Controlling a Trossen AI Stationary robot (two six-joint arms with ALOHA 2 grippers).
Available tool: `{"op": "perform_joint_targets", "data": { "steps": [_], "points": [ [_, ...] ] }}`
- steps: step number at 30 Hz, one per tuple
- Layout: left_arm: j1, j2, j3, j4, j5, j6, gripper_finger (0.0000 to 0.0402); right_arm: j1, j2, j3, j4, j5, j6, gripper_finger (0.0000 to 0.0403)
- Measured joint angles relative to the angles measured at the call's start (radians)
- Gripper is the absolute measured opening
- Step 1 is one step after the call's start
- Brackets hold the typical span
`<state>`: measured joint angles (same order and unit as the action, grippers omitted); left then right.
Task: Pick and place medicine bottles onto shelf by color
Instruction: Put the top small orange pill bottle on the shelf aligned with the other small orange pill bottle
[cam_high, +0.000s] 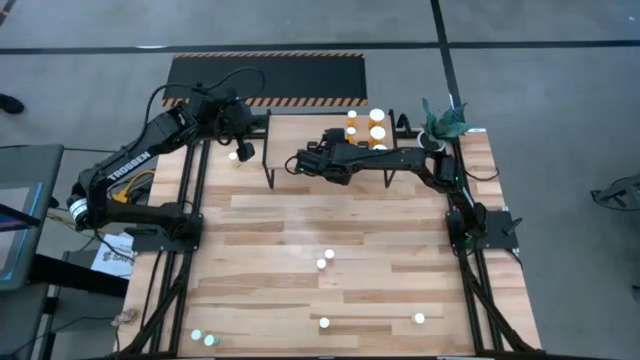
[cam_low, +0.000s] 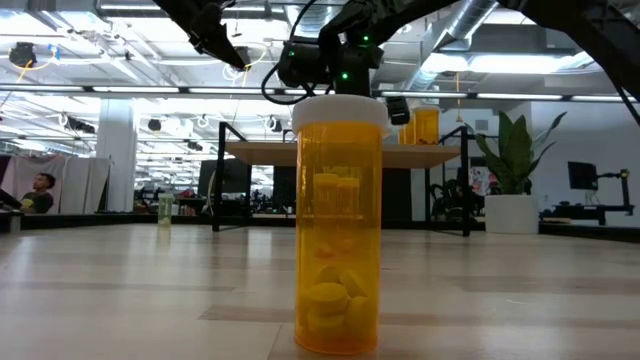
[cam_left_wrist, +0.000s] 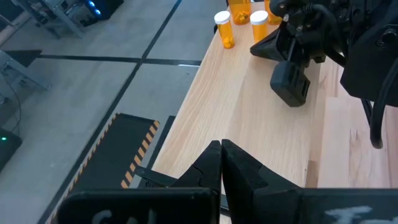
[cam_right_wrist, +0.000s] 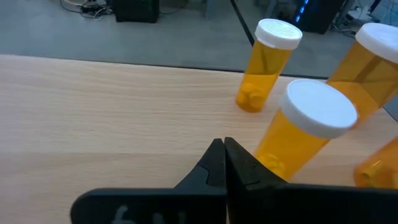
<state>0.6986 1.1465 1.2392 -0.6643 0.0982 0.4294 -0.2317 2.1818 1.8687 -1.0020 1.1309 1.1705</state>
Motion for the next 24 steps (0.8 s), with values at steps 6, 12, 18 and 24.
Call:
{"op": "perform_joint_targets", "data": {
  "steps": [6, 12, 18, 24],
  "points": [
    [0.000, 0.000, 0.000, 0.000, 0.000, 0.000, 0.0000, -0.008, 0.000, 0.000, -0.023, 0.000, 0.013, 0.0004],
    [0.000, 0.000, 0.000, 0.000, 0.000, 0.000, 0.0000, -0.015, 0.000, 0.000, -0.041, 0.000, 0.033, 0.0004],
    [0.000, 0.000, 0.000, 0.000, 0.000, 0.000, 0.0000, -0.025, 0.000, 0.000, -0.061, -0.001, 0.036, 0.0004],
    [0.000, 0.000, 0.000, 0.000, 0.000, 0.000, 0.0000, -0.027, 0.000, 0.000, -0.050, -0.002, 0.036, 0.0004]
  ]
}}
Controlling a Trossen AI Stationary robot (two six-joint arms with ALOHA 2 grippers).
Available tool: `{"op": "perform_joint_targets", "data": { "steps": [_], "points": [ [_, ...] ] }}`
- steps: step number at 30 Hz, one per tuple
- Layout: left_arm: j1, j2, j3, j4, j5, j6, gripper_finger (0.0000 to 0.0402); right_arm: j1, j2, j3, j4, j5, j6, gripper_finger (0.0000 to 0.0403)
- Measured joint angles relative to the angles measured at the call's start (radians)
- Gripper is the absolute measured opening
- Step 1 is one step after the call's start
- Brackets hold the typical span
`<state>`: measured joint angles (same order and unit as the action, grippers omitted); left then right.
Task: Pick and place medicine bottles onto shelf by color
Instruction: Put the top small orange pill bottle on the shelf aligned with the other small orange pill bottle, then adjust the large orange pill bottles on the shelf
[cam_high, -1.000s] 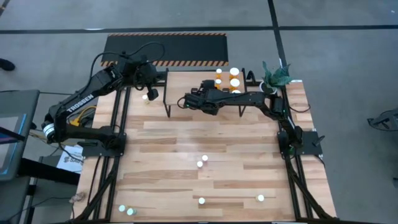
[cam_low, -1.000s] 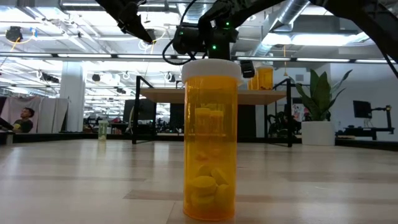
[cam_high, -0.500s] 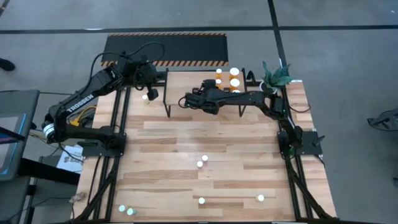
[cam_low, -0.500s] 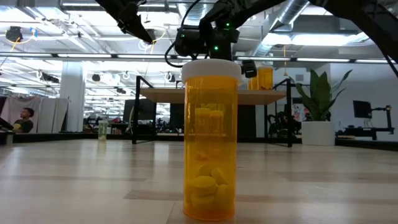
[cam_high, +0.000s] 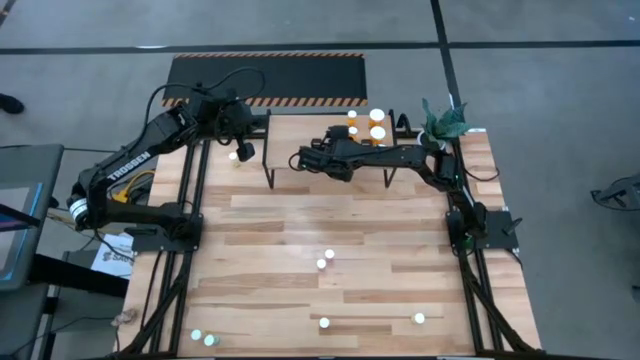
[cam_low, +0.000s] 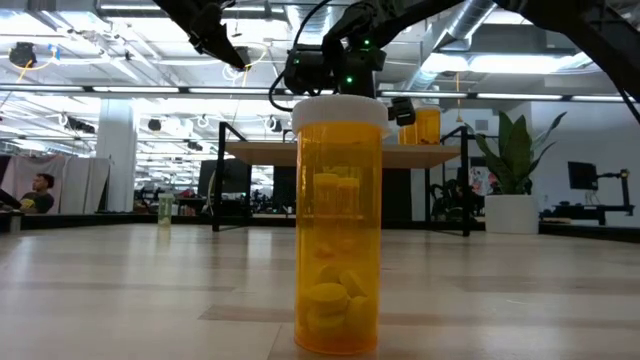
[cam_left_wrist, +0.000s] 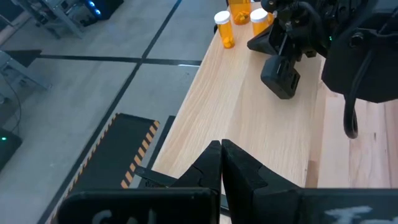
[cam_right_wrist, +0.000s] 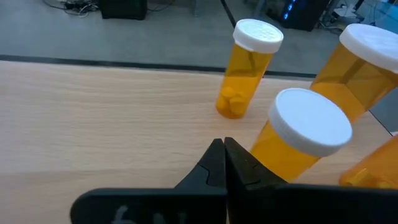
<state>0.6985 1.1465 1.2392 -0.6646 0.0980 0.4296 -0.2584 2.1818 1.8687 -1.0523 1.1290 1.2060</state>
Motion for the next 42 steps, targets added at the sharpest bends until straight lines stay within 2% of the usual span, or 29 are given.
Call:
{"op": "perform_joint_targets", "data": {
  "steps": [4, 7, 13, 16, 18, 21, 23, 26, 29, 32, 34, 42],
  "points": [
    [0.000, 0.000, 0.000, 0.000, 0.000, 0.000, 0.0000, 0.003, 0.000, 0.000, 0.001, 0.007, -0.003, 0.0004],
    [0.000, 0.000, 0.000, 0.000, 0.000, 0.000, 0.0000, 0.021, -0.001, 0.000, 0.011, 0.050, -0.029, 0.0005],
    [0.000, 0.000, 0.000, 0.000, 0.000, 0.000, 0.0000, 0.083, -0.040, 0.000, 0.114, 0.062, -0.216, 0.0003],
    [0.000, 0.000, 0.000, 0.000, -0.009, 0.000, 0.0000, 0.123, -0.086, 0.000, 0.147, 0.027, -0.318, 0.0003],
    [0.000, 0.000, 0.000, 0.000, -0.009, -0.005, 0.0000, 0.152, -0.141, 0.000, 0.142, -0.034, -0.380, 0.0003],
    [0.000, 0.000, 0.000, 0.000, -0.010, -0.026, 0.0000, 0.198, -0.253, 0.000, 0.078, -0.208, -0.460, 0.0003],
    [0.000, 0.000, 0.000, 0.000, -0.010, -0.031, 0.0000, 0.229, -0.332, 0.000, 0.005, -0.317, -0.462, 0.0002],
    [0.000, 0.000, 0.000, 0.000, -0.010, -0.032, 0.0000, 0.259, -0.455, 0.000, -0.121, -0.421, -0.415, 0.0002],
    [0.000, 0.000, 0.000, 0.000, 0.006, -0.039, 0.0000, 0.250, -0.567, 0.002, -0.236, -0.479, -0.361, 0.0001],
    [0.000, 0.000, 0.000, 0.002, 0.041, -0.054, 0.0000, 0.184, -0.629, 0.002, -0.315, -0.495, -0.337, 0.0001],
    [0.000, 0.000, 0.000, 0.008, 0.062, -0.057, 0.0000, 0.115, -0.646, 0.002, -0.324, -0.549, -0.369, 0.0001],
    [-0.001, 0.000, 0.000, 0.055, 0.075, -0.088, 0.0000, -0.164, -0.568, 0.001, -0.258, -0.952, -0.666, 0.0001]
  ]
}}
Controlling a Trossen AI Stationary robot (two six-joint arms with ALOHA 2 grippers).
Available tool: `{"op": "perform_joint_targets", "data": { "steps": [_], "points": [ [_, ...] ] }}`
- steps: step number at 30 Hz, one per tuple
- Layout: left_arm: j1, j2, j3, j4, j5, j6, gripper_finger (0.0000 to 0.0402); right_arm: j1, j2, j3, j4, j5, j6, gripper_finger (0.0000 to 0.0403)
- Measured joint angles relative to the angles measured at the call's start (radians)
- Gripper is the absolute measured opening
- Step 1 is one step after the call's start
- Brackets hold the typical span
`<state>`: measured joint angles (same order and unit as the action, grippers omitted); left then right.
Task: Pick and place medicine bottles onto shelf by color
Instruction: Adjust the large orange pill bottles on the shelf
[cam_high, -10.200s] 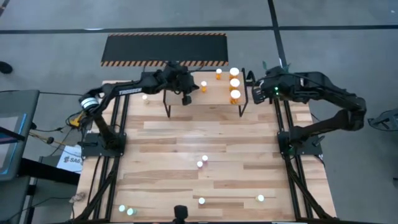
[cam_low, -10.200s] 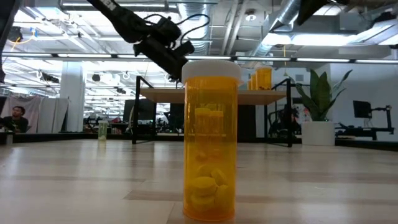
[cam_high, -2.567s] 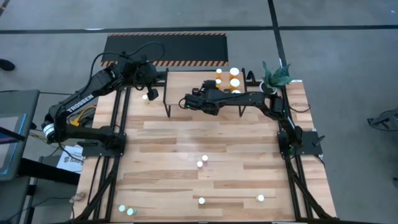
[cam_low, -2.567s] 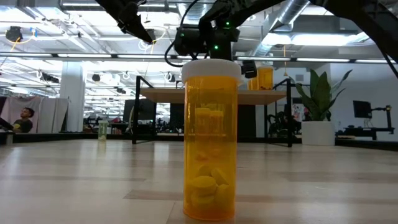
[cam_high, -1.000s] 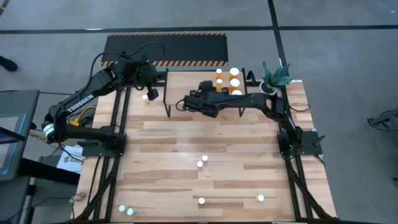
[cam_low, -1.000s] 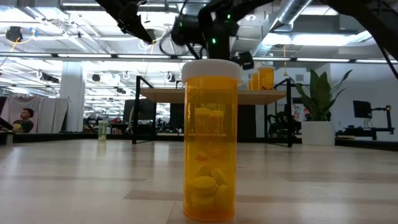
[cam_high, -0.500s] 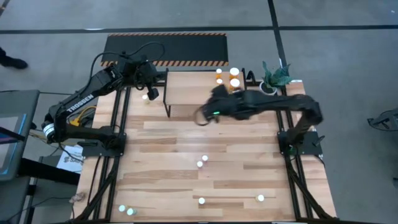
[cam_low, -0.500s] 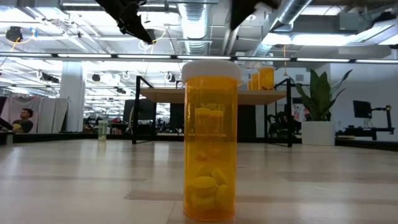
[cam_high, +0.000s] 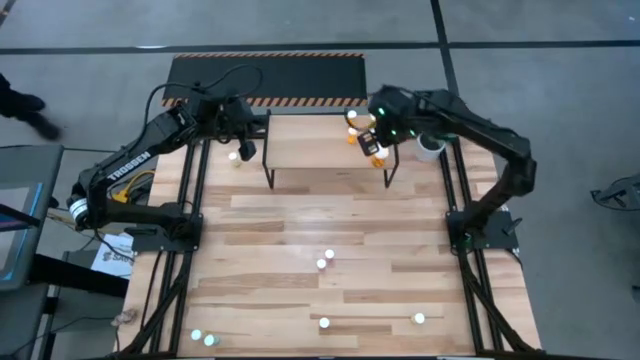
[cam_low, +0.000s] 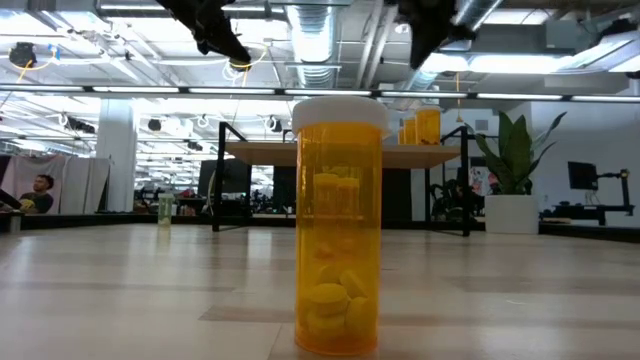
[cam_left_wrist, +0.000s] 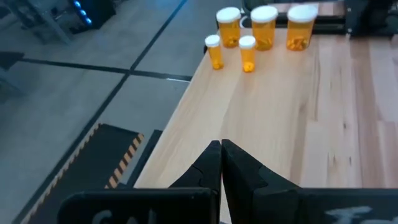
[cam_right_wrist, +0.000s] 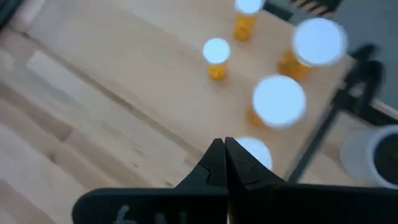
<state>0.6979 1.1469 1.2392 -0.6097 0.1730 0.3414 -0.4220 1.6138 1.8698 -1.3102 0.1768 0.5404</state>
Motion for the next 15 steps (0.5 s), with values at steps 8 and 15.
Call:
{"op": "perform_joint_targets", "data": {
  "steps": [8, 15],
  "points": [
    [0.000, 0.000, 0.000, 0.001, -0.004, -0.064, 0.0000, -0.095, 0.116, -0.001, 0.018, -0.109, -0.160, 0.0001],
    [0.000, 0.000, 0.000, -0.001, -0.006, -0.080, 0.0000, -0.099, 0.163, -0.001, 0.006, -0.101, -0.215, 0.0000]
  ]
}}
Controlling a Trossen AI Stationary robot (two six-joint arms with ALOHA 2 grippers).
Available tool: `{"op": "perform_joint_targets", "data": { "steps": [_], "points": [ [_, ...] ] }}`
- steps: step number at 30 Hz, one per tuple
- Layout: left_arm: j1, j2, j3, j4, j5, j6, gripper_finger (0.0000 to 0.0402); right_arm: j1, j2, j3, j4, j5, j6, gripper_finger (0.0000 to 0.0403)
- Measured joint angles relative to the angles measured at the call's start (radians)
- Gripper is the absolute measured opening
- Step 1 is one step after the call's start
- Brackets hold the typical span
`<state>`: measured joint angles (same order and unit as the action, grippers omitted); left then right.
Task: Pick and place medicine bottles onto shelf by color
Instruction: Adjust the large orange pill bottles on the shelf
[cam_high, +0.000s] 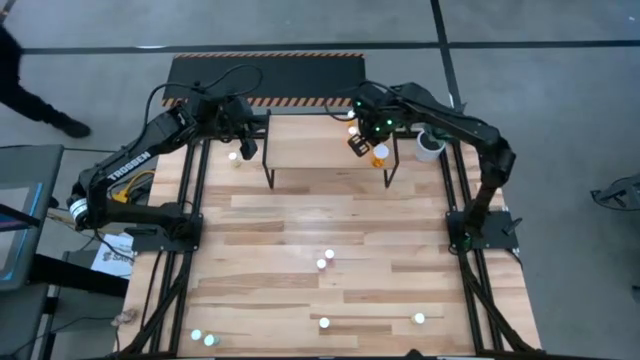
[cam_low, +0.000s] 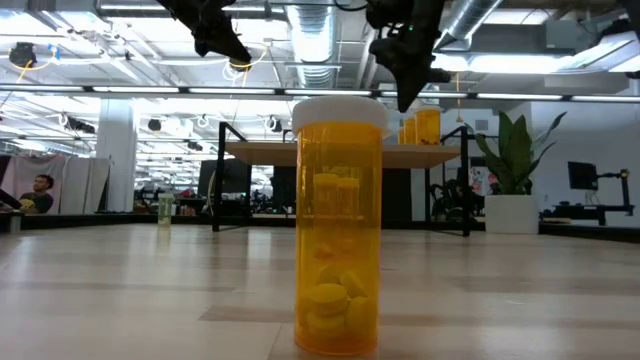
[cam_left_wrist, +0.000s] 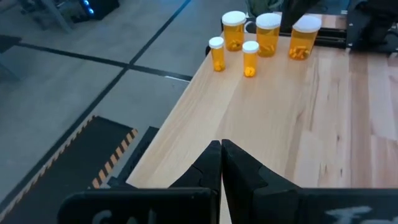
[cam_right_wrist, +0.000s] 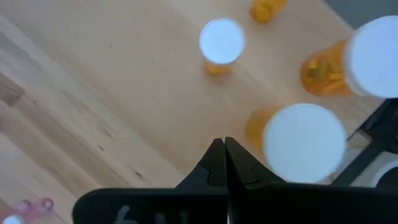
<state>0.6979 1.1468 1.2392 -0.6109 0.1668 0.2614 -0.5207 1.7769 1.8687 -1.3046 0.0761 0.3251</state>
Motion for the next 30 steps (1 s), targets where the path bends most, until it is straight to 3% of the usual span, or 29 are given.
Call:
{"op": "perform_joint_targets", "data": {
  "steps": [30],
  "points": [
    [0.000, 0.000, 0.000, 0.000, -0.023, -0.046, 0.0000, -0.032, 0.012, 0.000, 0.025, 0.057, -0.080, 0.0000]
  ]
}}
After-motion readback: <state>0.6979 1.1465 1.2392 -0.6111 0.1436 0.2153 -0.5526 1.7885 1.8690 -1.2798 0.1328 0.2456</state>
